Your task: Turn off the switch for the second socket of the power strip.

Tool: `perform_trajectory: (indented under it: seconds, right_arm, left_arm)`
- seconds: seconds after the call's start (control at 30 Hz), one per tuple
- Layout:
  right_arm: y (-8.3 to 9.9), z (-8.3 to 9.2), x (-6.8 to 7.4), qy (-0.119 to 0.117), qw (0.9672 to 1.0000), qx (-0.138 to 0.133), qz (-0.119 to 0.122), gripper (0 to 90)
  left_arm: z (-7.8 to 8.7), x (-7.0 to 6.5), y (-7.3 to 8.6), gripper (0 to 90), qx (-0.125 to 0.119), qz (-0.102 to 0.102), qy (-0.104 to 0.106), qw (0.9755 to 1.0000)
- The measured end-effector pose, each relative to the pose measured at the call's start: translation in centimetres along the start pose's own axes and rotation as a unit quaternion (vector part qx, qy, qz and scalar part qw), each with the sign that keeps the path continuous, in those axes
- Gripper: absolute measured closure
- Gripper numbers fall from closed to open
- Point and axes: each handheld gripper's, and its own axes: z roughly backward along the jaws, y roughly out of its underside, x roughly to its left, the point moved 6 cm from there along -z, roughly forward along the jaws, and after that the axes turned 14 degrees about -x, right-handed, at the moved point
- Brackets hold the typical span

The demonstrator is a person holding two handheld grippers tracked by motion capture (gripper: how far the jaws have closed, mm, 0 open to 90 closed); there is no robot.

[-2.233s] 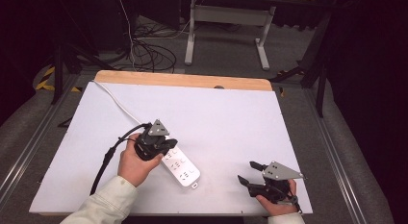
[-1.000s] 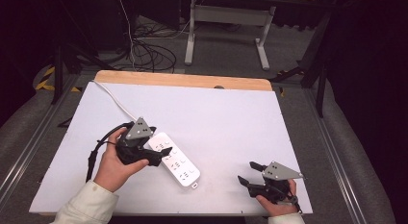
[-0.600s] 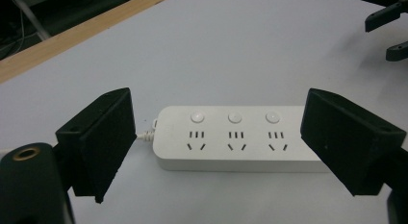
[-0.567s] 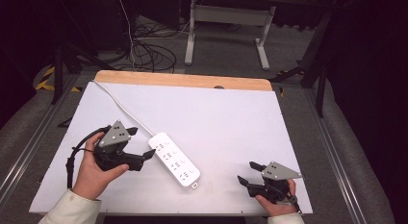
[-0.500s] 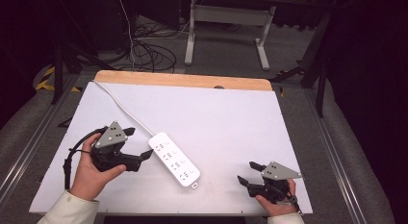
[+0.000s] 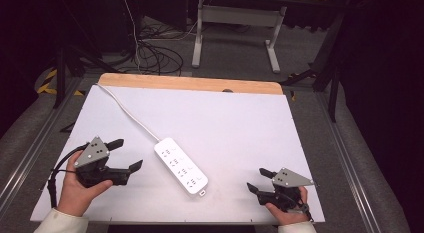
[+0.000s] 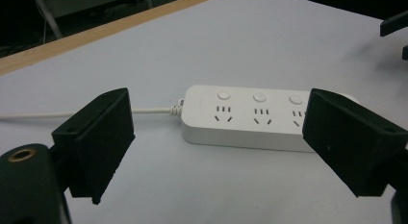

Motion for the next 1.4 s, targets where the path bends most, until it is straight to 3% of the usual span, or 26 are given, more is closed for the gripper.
perform_trajectory:
  seconds: [0.27,0.67,1.03,1.3,1.4]
  right_arm:
    - [0.0,0.0,0.0,0.001,1.0000,0.000,0.000,34.3]
    - [0.0,0.1,-0.1,0.003,1.0000,-0.002,-0.001,34.3]
    - [0.0,0.2,-0.1,0.002,1.0000,-0.004,-0.002,34.2]
    - [0.0,0.2,-0.2,0.001,1.0000,-0.005,-0.001,34.2]
    - [0.0,0.3,-0.2,0.002,1.0000,-0.004,-0.002,34.3]
  left_arm:
    - [0.8,0.7,1.6,12.2,0.007,-0.008,-0.024,0.9996]
    - [1.6,1.4,4.5,12.3,0.003,-0.006,-0.028,0.9996]
    - [2.3,1.9,6.9,11.8,0.025,-0.009,-0.035,0.9990]
    - [2.7,1.8,8.2,11.5,0.049,0.037,-0.040,0.9973]
    - [2.7,1.8,8.3,11.4,0.051,0.029,-0.042,0.9974]
